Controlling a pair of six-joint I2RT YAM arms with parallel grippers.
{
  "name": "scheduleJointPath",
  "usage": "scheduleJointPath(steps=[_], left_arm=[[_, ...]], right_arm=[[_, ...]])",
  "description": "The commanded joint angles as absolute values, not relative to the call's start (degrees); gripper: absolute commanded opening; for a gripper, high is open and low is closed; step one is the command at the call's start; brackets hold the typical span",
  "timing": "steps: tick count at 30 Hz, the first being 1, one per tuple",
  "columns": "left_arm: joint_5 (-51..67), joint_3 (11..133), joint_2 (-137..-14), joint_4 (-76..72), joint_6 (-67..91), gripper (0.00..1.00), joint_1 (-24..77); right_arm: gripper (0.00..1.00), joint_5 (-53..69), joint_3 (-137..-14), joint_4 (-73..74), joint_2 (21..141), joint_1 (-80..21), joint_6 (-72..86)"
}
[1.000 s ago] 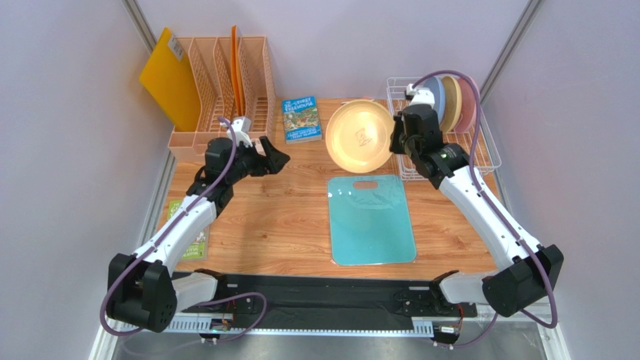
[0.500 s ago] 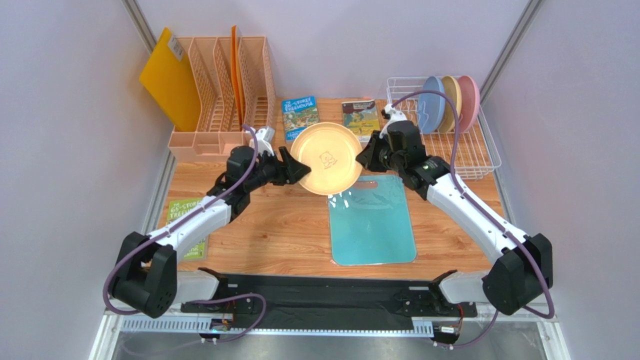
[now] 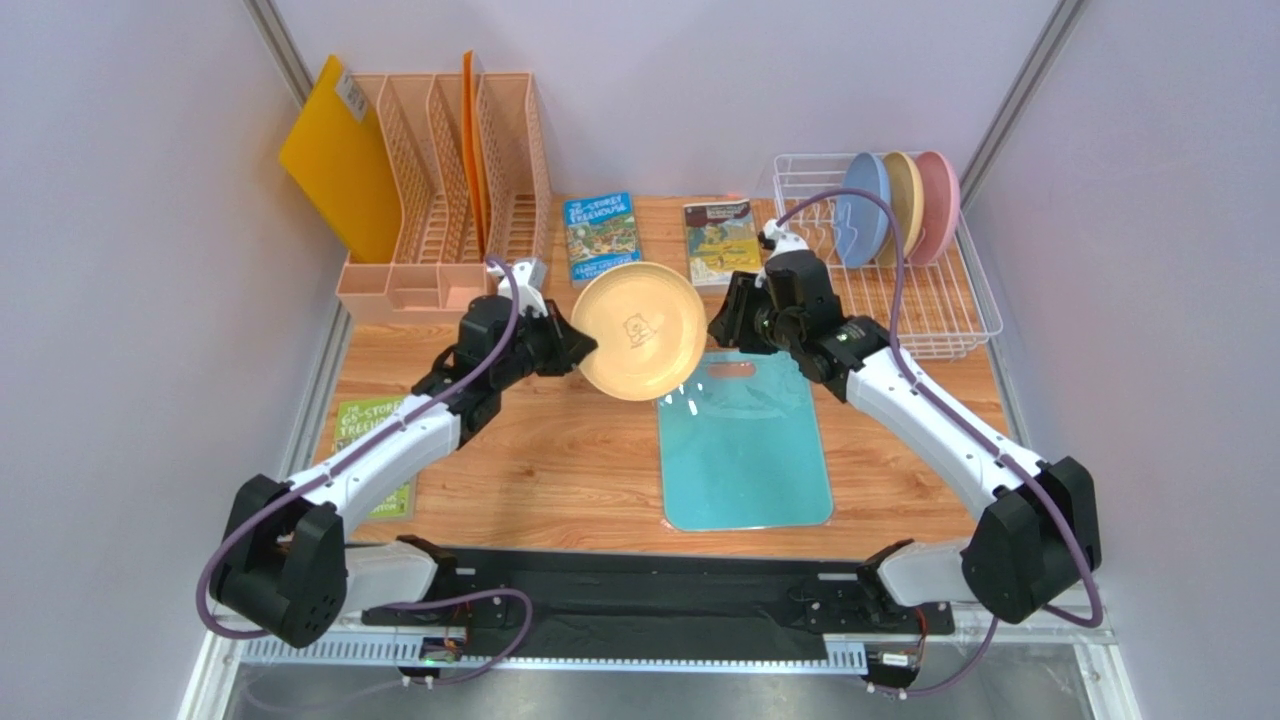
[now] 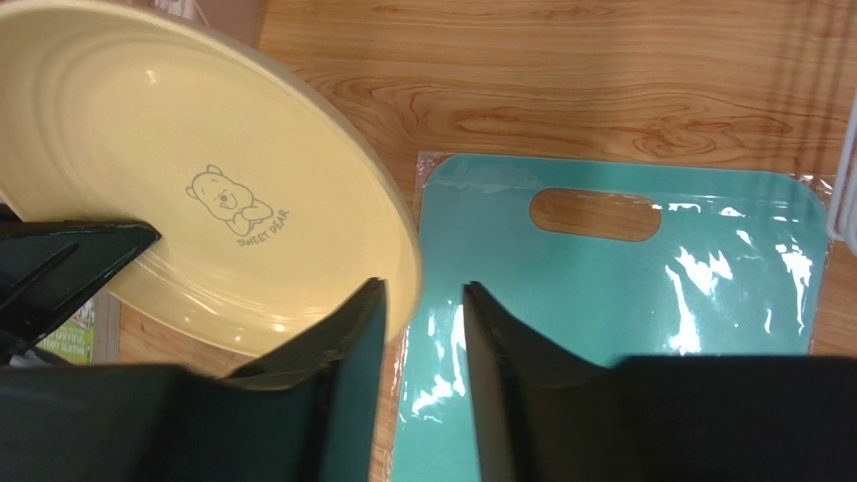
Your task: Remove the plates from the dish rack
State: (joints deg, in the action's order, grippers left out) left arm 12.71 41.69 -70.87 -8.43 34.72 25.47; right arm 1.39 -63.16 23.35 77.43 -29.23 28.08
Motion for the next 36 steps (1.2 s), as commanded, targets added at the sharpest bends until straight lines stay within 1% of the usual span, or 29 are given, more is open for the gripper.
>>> scheduleJointPath(steps=[1,3,14,18,19,20,22,23,24,25,26,28,29,31,36], left_arm=[[0.19,41.58,-68.38,3.15,29.53,0.00,24.87],[0.26,39.38,-67.25,3.95,29.79,0.00,24.87],[-5.88,29.19,-64.95,7.64,35.68,0.00,24.87],[-11.05,28.21,-63.11,11.50,36.83,0.00,24.87],[-12.38,28.30,-62.76,12.64,37.35,0.02,24.87],[-13.61,28.30,-62.41,13.61,37.70,0.06,24.87],[-16.17,28.21,-61.53,15.29,37.79,0.07,24.87],[-16.78,28.30,-60.91,15.99,37.97,0.09,24.87],[-17.66,28.39,-60.73,16.95,38.14,0.14,24.87],[-17.93,28.13,-60.38,17.22,38.49,0.23,24.87],[-18.02,28.04,-60.12,17.31,38.67,0.34,24.87],[-17.75,28.04,-59.85,17.14,38.76,0.34,24.87],[-17.84,28.04,-60.11,17.31,38.93,0.40,24.87],[-17.93,28.47,-60.38,18.02,39.20,0.43,24.87],[-17.23,28.83,-61.70,18.63,39.90,0.43,24.87]], right_arm=[[0.49,-5.78,-66.01,24.77,76.82,-29.36,27.86],[0.51,-8.77,-66.01,25.75,76.90,-29.36,26.63],[0.52,-14.50,-68.55,29.79,79.54,-28.65,21.45],[0.64,-18.79,-69.61,30.93,80.15,-26.29,20.31],[0.66,-19.77,-69.78,31.11,80.33,-25.84,20.13],[0.68,-20.65,-69.87,31.11,80.42,-25.40,19.87],[0.68,-20.66,-70.05,31.46,80.77,-23.56,19.25],[0.68,-20.92,-70.31,31.29,80.95,-22.51,19.07],[0.68,-21.35,-70.49,31.38,81.12,-22.07,18.81],[0.68,-21.53,-70.75,31.38,81.30,-21.71,18.63],[0.68,-22.06,-71.27,31.38,81.47,-20.93,18.20],[0.69,-23.81,-72.24,31.99,82.35,-20.22,17.84],[0.69,-24.17,-73.20,32.08,82.61,-19.43,17.67],[0.69,-25.31,-74.09,31.91,83.23,-18.90,17.14],[0.69,-29.52,-78.91,31.12,85.68,-17.76,14.33]])
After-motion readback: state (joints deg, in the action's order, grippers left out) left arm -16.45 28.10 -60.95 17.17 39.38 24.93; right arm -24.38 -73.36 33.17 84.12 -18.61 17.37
